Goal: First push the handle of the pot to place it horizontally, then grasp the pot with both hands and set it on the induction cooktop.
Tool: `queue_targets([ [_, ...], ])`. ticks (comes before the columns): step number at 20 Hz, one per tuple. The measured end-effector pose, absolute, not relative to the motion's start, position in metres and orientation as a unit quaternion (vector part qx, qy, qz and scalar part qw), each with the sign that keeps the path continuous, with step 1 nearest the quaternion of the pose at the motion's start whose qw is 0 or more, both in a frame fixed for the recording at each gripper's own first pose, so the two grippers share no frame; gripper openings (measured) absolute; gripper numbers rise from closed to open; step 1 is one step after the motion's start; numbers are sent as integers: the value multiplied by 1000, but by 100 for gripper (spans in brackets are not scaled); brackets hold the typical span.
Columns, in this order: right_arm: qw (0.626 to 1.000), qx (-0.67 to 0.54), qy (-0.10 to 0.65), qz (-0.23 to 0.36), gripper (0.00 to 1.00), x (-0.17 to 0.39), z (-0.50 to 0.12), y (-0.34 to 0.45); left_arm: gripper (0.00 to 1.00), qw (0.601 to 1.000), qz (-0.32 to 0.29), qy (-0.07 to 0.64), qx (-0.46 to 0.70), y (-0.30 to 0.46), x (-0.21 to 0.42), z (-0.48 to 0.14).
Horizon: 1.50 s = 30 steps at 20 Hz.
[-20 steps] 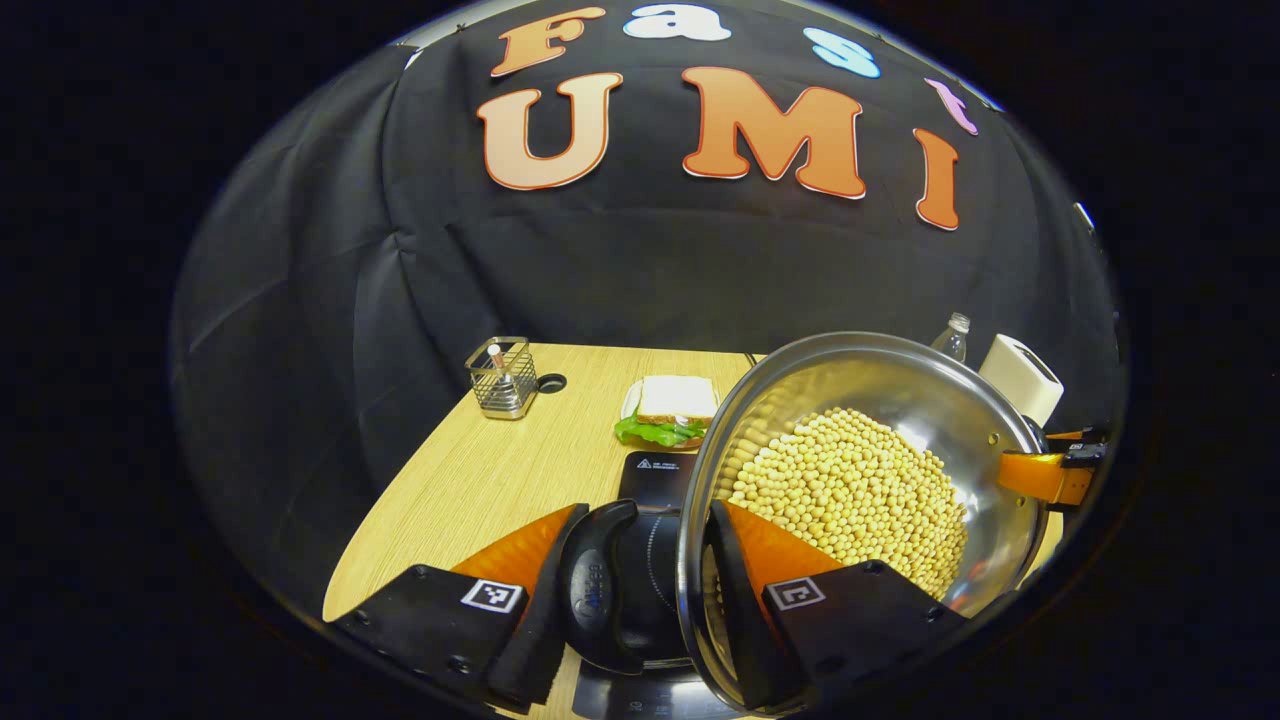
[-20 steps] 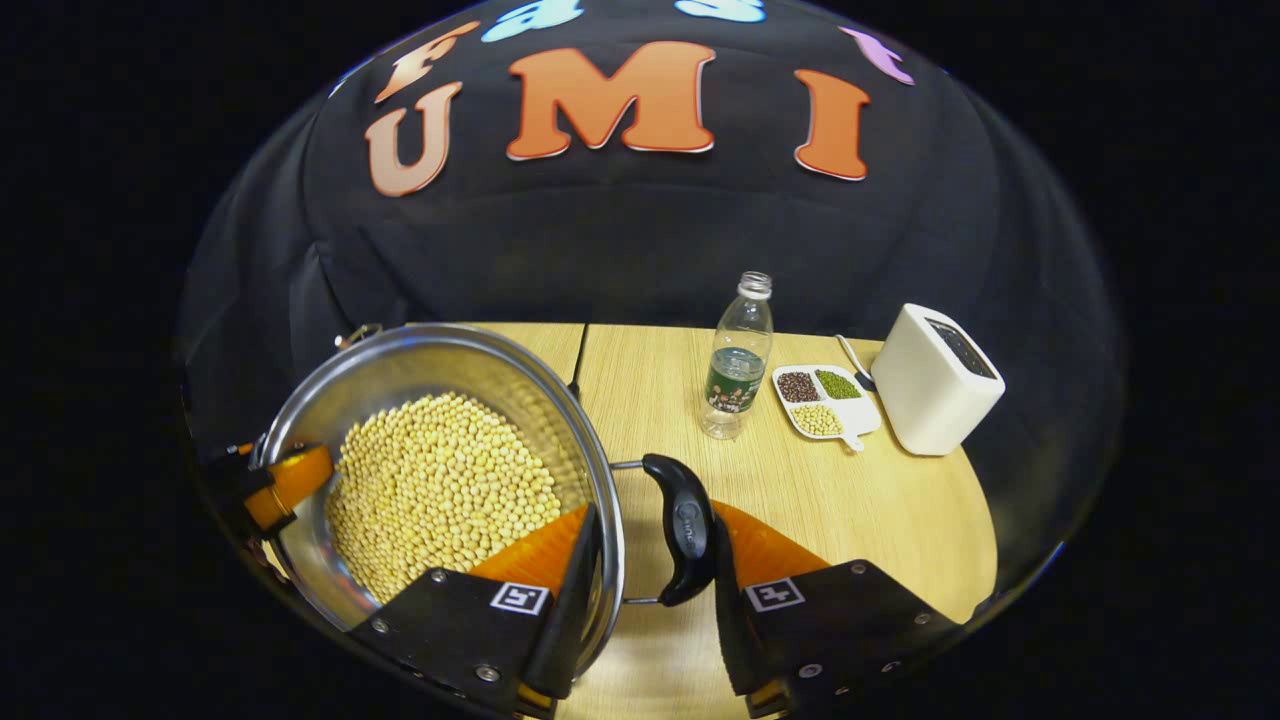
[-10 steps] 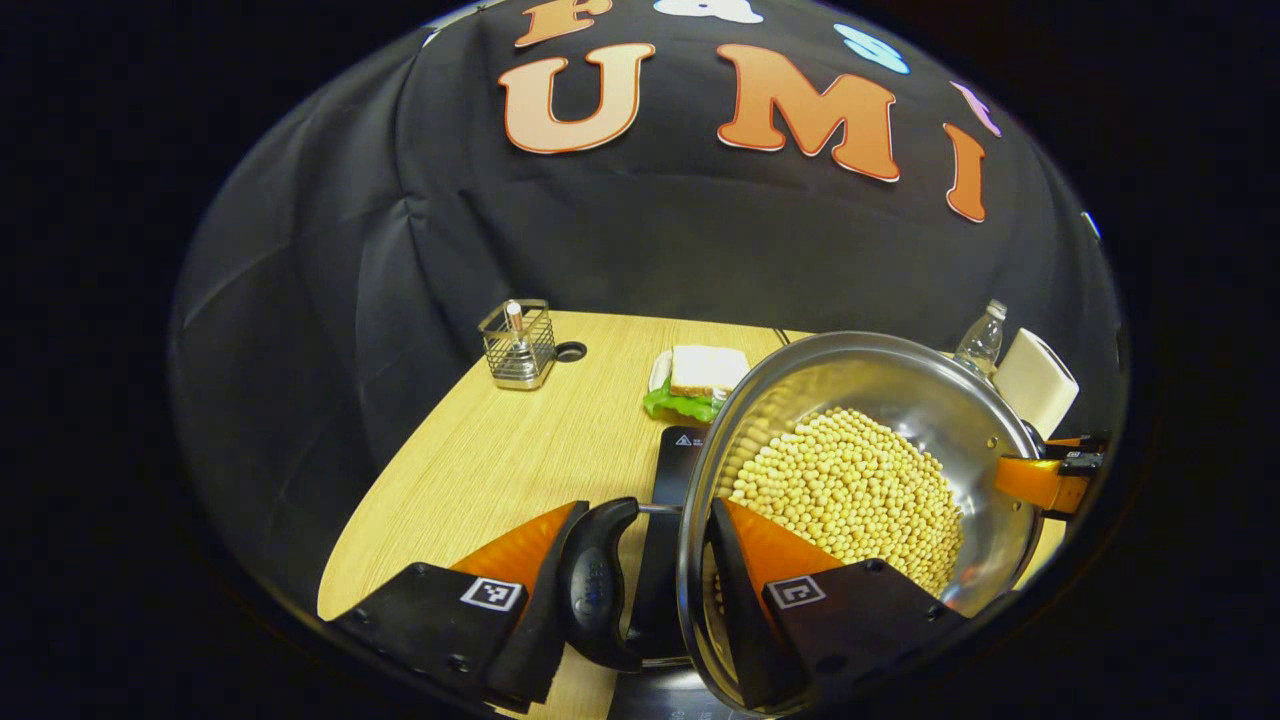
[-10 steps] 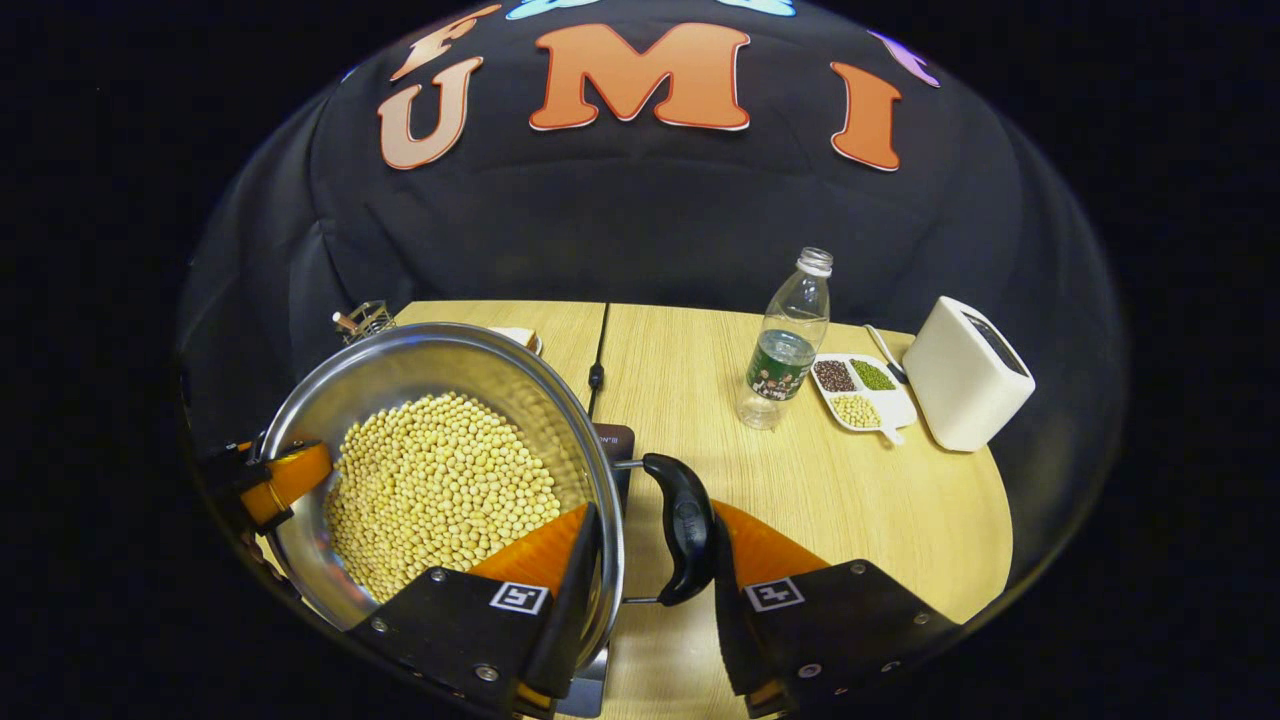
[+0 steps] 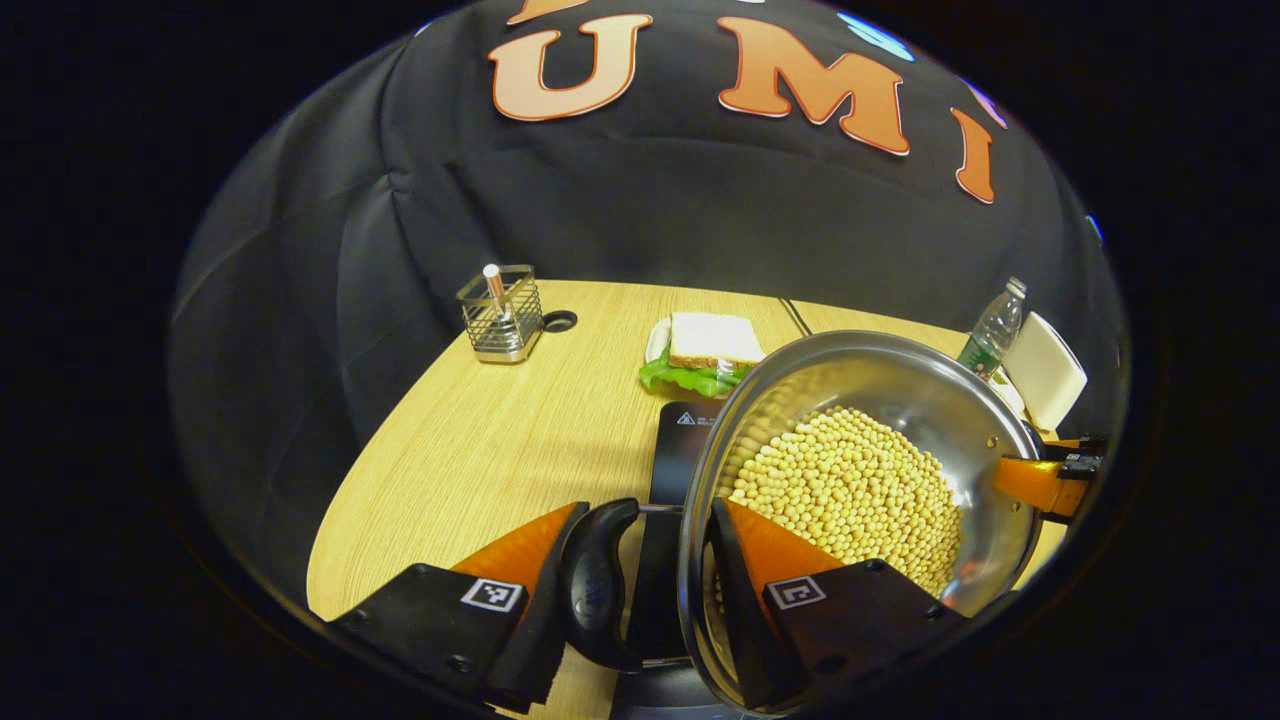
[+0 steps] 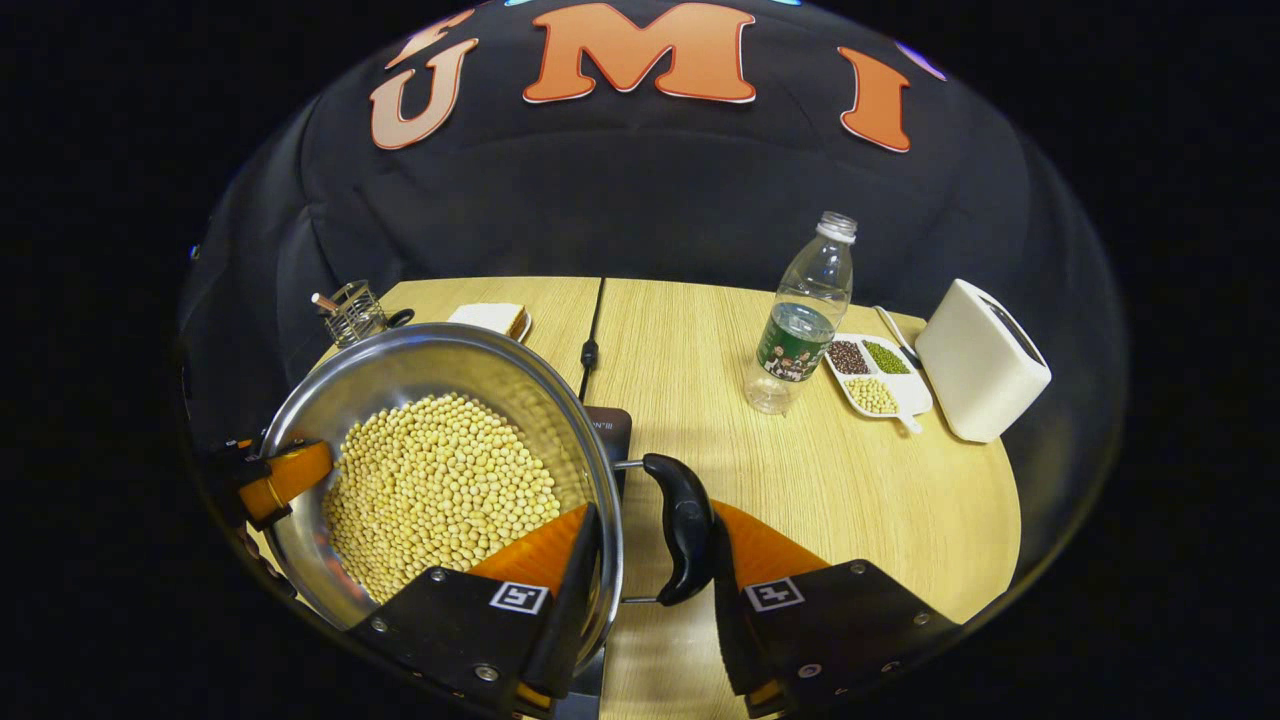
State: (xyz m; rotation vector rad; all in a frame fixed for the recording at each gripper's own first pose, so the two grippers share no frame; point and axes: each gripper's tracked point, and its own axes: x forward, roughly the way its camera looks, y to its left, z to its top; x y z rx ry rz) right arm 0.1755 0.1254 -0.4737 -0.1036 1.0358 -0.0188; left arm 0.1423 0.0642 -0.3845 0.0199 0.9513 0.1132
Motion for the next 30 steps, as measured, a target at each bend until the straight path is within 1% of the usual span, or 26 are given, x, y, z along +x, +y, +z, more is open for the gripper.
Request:
queue_targets([
  [1,868,-47,495,-10,57,178,-474,127,72,885,53,463,8,65,145,-381],
  [2,867,-46,496,-10,57,179,-476,128,77,883,50,466,4,65,145,-381],
  [3,864,-46,501,-6,57,179,-478,130,74,881,47,471,0,67,145,-382],
  [4,869,-43,493,-5,58,180,-477,131,74,881,47,471,-8,67,144,-380],
  [5,868,-40,496,-5,61,179,-480,131,74,881,48,470,-8,67,146,-380],
  [6,871,-32,489,-5,63,178,-478,130,75,878,51,476,-7,67,141,-382],
  [8,875,-8,484,0,66,177,-476,134,80,880,57,472,-9,68,142,-378],
  [9,879,-1,477,1,71,176,-471,134,81,882,62,467,-9,69,142,-373],
  [10,885,-1,467,0,72,176,-460,128,82,887,65,457,-7,69,144,-366],
  [11,891,-6,453,0,74,176,-448,124,80,890,69,450,-1,70,145,-359],
  [12,900,-8,436,0,75,177,-434,120,81,895,75,440,5,70,146,-351],
  [13,910,-6,415,0,79,177,-417,117,82,900,82,427,11,70,149,-338],
  [15,931,4,365,5,82,175,-377,114,80,913,92,397,23,67,153,-305],
  [16,940,6,340,10,83,171,-356,113,81,922,92,376,27,62,156,-288],
  [18,958,-2,286,16,86,163,-308,106,79,939,87,331,34,46,157,-247],
  [21,980,-21,199,12,90,150,-231,90,86,960,76,268,26,26,161,-182],
  [22,984,-22,177,12,92,144,-211,87,89,966,74,247,20,21,158,-156],
  [24,991,-23,131,12,93,128,-166,78,89,976,69,206,10,12,156,-117],
  [25,993,-24,111,10,98,120,-148,73,89,981,65,185,7,7,153,-98],
  [26,995,-28,94,7,98,115,-130,67,89,984,61,166,7,3,148,-79],
  [27,997,-33,76,1,93,111,-112,59,89,987,58,147,6,-1,143,-59],
  [28,997,-40,60,-5,93,108,-96,54,96,990,56,131,6,-3,139,-37],
  [29,998,-43,48,-9,93,103,-84,50,98,992,56,117,6,-4,134,-18],
  [30,998,-45,43,-20,98,97,-72,40,98,993,50,103,6,-8,128,-3],
])
